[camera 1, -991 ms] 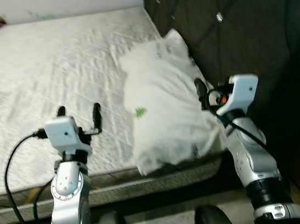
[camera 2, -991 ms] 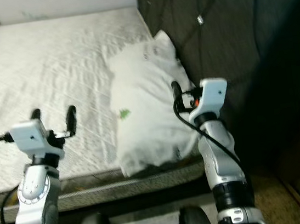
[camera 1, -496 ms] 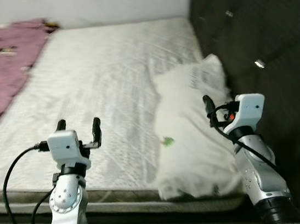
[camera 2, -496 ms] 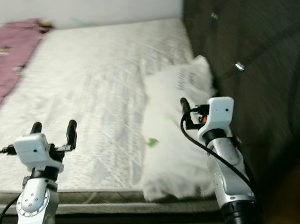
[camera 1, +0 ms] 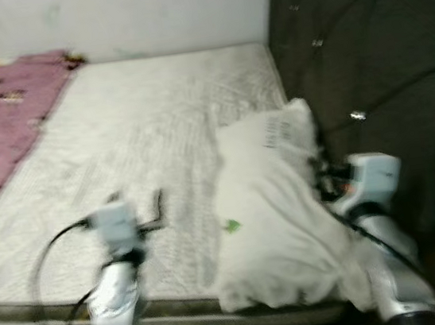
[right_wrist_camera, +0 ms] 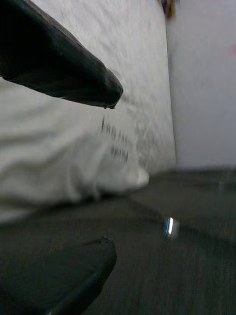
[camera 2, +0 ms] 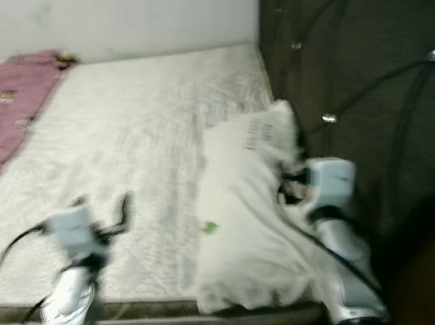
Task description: Clean up the room
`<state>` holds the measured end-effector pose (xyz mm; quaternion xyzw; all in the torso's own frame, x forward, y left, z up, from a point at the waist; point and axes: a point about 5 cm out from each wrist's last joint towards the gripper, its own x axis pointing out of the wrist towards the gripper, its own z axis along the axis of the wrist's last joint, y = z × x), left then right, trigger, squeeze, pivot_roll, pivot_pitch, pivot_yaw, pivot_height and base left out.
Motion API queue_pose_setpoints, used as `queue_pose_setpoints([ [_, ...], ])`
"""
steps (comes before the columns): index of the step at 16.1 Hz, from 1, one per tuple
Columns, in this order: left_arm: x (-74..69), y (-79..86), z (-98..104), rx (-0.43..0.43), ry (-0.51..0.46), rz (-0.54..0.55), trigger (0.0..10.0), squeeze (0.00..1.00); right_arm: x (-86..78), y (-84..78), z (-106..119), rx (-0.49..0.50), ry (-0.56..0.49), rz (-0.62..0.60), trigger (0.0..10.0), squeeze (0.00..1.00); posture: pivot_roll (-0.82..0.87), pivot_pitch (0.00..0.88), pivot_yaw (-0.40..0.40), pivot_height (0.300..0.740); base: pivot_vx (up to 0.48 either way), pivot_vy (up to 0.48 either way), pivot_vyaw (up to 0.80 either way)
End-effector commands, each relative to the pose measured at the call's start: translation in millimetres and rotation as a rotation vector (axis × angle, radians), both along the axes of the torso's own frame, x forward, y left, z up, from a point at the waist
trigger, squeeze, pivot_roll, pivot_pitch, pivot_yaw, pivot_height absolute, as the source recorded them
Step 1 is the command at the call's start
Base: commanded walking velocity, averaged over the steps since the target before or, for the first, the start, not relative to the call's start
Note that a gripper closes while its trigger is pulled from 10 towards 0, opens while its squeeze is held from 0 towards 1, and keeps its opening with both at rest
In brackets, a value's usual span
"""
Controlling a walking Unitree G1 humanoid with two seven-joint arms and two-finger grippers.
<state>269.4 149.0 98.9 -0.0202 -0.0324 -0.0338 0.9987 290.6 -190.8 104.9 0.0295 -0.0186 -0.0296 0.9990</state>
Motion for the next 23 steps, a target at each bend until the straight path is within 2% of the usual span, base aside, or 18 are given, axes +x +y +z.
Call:
queue_pose_setpoints([
  [1, -1.4, 15.6, 2, 0.023, 0.001, 0.039, 10.0, 0.0, 6.1, 23.3, 9, 0.014, -0.029, 0.068, 10.0, 0.0, -0.11, 0.0, 0.061, 0.74, 0.0, 0.0, 0.0],
  [6, 7.0, 8.4, 7, -0.024, 0.009, -0.029, 10.0, 0.0, 17.8, 25.0, 15, 0.021, -0.015, 0.058, 10.0, 0.0, -0.1, 0.0, 0.051, 0.74, 0.0, 0.0, 0.0],
  [9, 9.9, 8.6, 8, -0.022, 0.008, -0.025, 10.0, 0.0, 22.7, 24.8, 16, 0.02, -0.008, 0.048, 10.0, 0.0, -0.1, 0.0, 0.052, 0.74, 0.0, 0.0, -0.59],
  [11, 10.5, 8.1, 8, -0.027, 0.006, -0.03, 10.0, 0.0, 23.1, 26.4, 17, 0.016, -0.012, 0.053, 10.0, 0.0, -0.1, 0.0, 0.053, 0.74, 0.0, 0.0, -0.8],
  [13, 11.2, 6.2, 9, -0.041, 0.009, -0.05, 10.0, 0.0, 22.7, 27.8, 15, 0.014, -0.011, 0.051, 10.0, 0.0, -0.1, 0.0, 0.056, 0.74, 0.0, 0.0, 0.0],
  [18, 13.4, -2.1, 7, -0.033, 0.025, -0.1, 10.0, 0.0, 16.7, 16.1, 8, -0.005, 0.001, -0.01, 10.0, 0.0, -0.14, 0.0, 0.104, 0.74, 0.0, 0.0, 0.0],
  [19, 17.4, -5.1, 9, -0.033, 0.021, -0.111, 10.0, 0.0, 16.1, 14.6, 7, -0.004, 0.0, -0.021, 10.0, 0.0, -0.14, 0.0, 0.111, 0.74, 0.0, 0.0, 0.0],
  [23, 24.0, -3.9, 17, -0.031, -0.011, -0.103, 10.0, 0.0, 18.8, 19.8, 9, -0.029, 0.003, 0.004, 10.0, 0.0, -0.13, 0.0, 0.074, 0.74, 0.0, 0.0, 0.0],
])
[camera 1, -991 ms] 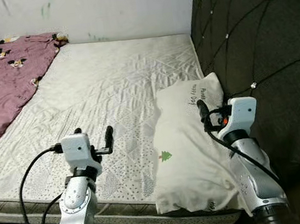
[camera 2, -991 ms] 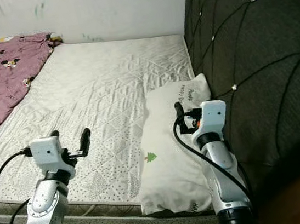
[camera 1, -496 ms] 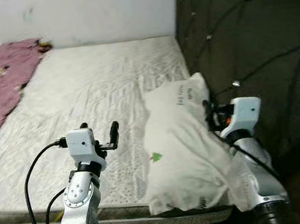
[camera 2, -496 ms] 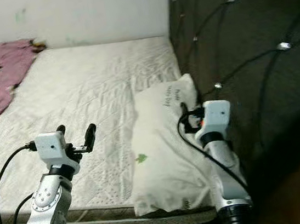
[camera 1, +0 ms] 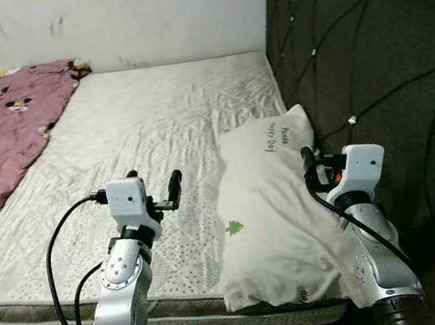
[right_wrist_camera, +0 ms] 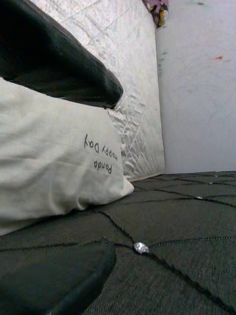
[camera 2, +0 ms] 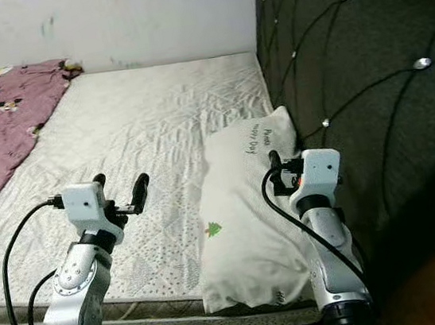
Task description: Clean up the room
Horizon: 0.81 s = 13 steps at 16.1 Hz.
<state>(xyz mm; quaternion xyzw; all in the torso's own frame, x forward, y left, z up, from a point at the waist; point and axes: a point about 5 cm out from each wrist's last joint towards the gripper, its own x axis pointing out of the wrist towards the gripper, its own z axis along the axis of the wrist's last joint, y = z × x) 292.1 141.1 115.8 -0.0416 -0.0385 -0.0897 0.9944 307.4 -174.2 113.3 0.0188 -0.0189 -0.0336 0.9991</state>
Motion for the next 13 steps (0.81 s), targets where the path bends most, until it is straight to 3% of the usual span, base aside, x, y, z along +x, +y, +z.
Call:
queue_pose_setpoints([
  [1, -0.4, 7.5, 0, 0.014, -0.001, 0.022, 10.0, 0.0, 3.3, 7.7, 1, -0.015, 0.014, 0.033, 10.0, 0.0, -0.13, 0.0, 0.059, 0.74, 0.0, 0.0, 0.0],
  [7, -28.5, 16.1, -12, 0.004, 0.03, 0.122, 10.0, 0.0, -0.3, 32.5, -13, -0.052, 0.089, 0.194, 10.0, 0.0, -0.02, 0.0, -0.061, 0.74, 0.0, 0.0, 0.0],
  [9, -43.0, 30.2, -16, -0.001, 0.037, 0.223, 10.0, 0.0, 9.3, 43.0, -11, -0.063, 0.093, 0.271, 10.0, 0.0, 0.05, 0.0, -0.114, 0.74, 0.0, 0.0, 0.0],
  [12, -49.6, 28.8, -19, -0.024, 0.053, 0.258, 10.0, 0.0, 23.0, 37.4, -1, -0.093, 0.074, 0.282, 10.0, 0.0, 0.05, 0.0, -0.11, 0.74, 0.0, 0.0, 0.0],
  [13, -48.6, 17.7, -23, -0.021, 0.064, 0.222, 10.0, 0.0, 24.3, 23.8, -4, -0.092, 0.087, 0.227, 10.0, 0.0, 0.04, 0.0, -0.088, 0.74, 0.0, 0.0, 0.0],
])
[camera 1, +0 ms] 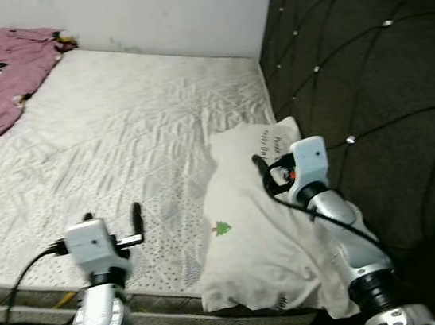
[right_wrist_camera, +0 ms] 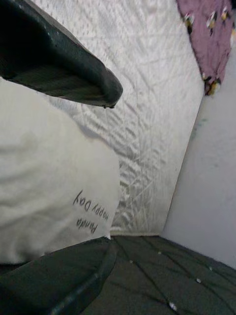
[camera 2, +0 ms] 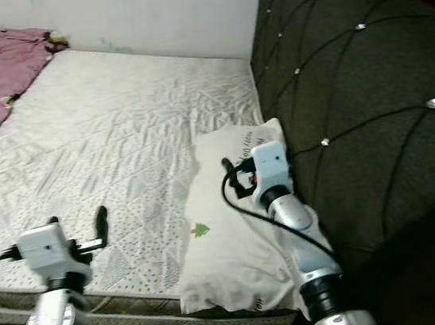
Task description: Clean up the room
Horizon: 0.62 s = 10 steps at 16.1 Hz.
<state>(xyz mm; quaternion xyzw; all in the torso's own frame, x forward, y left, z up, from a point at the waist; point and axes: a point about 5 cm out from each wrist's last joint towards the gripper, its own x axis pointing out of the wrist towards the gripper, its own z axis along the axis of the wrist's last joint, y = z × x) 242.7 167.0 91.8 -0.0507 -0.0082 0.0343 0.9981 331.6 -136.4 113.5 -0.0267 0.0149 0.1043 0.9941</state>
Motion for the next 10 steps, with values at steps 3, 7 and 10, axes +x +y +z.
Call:
queue_pose_setpoints([
  [3, 4.7, -18.5, -2, 0.006, 0.007, -0.086, 10.0, 0.0, -9.4, -29.6, -15, 0.008, 0.04, -0.137, 10.0, 0.0, -0.03, 0.0, -0.021, 0.74, 0.0, 0.0, 0.0],
  [7, 20.9, -28.0, -1, 0.029, 0.013, -0.202, 10.0, 0.0, -25.0, -45.1, -24, 0.001, 0.029, -0.23, 10.0, 0.0, -0.16, 0.0, 0.124, 0.74, 0.0, 0.0, 0.0],
  [10, 29.0, -21.9, -2, 0.043, 0.031, -0.216, 10.0, 0.0, -39.3, -54.1, -29, 0.018, 0.029, -0.318, 10.0, 0.0, -0.2, 0.0, 0.154, 0.74, 0.0, 0.0, 0.0],
])
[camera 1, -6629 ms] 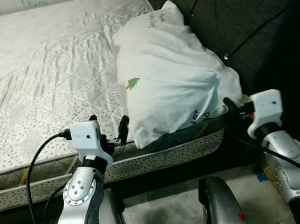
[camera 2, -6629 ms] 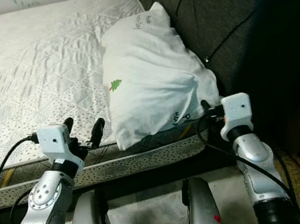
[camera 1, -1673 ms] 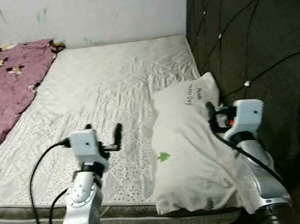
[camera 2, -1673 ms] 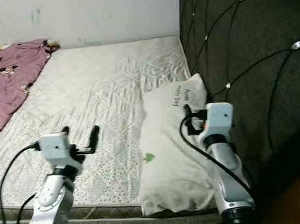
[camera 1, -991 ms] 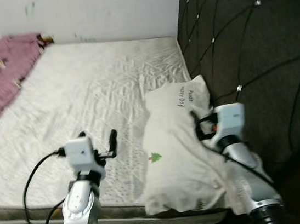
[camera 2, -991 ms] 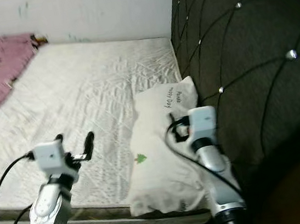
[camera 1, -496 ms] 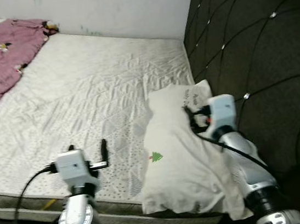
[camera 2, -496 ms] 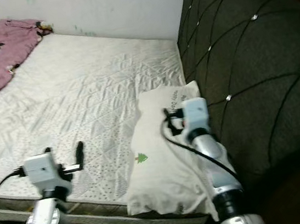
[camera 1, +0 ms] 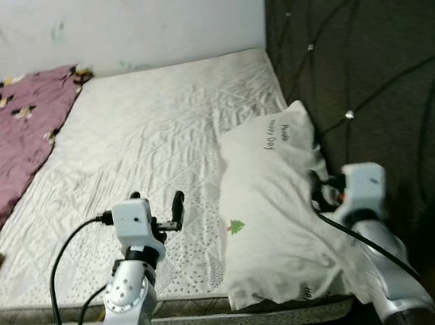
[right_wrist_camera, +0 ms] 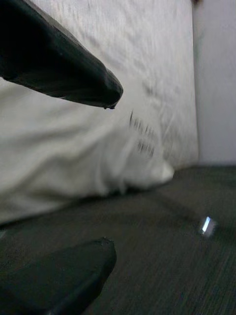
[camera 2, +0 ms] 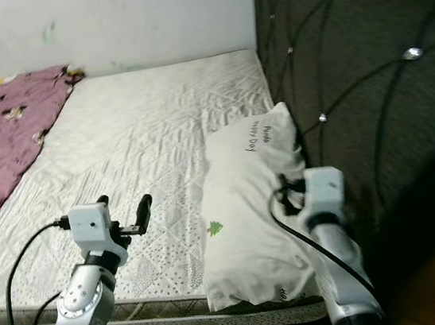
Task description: Clean up the room
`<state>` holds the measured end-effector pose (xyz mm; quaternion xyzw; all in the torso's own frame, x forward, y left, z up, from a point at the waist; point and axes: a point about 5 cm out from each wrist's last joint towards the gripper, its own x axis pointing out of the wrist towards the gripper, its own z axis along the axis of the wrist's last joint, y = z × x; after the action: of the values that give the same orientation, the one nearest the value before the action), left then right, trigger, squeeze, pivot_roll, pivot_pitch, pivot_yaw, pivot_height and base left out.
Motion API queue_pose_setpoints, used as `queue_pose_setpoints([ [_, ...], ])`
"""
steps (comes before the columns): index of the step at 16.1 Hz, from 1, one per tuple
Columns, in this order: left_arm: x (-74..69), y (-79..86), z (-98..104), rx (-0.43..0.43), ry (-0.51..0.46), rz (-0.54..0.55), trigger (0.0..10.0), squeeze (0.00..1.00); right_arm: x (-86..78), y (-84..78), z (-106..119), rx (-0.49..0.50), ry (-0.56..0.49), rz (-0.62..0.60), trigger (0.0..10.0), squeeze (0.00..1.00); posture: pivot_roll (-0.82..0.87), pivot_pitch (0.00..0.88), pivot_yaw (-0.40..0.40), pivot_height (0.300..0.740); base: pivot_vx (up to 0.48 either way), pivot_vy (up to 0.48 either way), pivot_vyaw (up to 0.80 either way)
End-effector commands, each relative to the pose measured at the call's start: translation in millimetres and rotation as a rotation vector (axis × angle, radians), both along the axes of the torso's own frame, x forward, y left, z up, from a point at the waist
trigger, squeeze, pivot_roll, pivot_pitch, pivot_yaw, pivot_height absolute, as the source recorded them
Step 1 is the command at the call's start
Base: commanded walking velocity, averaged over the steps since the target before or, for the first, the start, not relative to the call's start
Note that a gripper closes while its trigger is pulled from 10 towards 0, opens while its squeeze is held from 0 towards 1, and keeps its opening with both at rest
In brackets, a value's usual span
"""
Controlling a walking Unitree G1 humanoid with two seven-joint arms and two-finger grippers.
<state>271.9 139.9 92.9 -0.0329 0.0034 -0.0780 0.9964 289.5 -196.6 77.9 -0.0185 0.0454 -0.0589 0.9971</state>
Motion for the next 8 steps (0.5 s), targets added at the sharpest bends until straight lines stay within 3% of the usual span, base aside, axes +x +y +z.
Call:
queue_pose_setpoints([
  [1, 2.0, 3.0, -3, 0.014, 0.016, -0.012, 10.0, 0.0, -1.9, 7.2, 5, 0.013, -0.024, 0.008, 10.0, 0.0, -0.21, 0.0, 0.15, 0.74, 0.0, 0.0, 0.0],
  [6, 6.6, 1.5, 15, -0.037, -0.069, 0.044, 10.0, 0.0, 3.3, 21.2, 7, 0.01, -0.016, 0.088, 10.0, 0.0, -0.11, 0.0, 0.022, 0.74, 0.0, 0.0, 0.0],
  [8, 1.6, 20.2, 15, -0.021, -0.091, 0.112, 10.0, 0.0, 12.6, 42.7, 9, 0.006, -0.009, 0.188, 10.0, 0.0, -0.07, 0.0, -0.031, 0.74, 0.0, 0.0, 0.0],
])
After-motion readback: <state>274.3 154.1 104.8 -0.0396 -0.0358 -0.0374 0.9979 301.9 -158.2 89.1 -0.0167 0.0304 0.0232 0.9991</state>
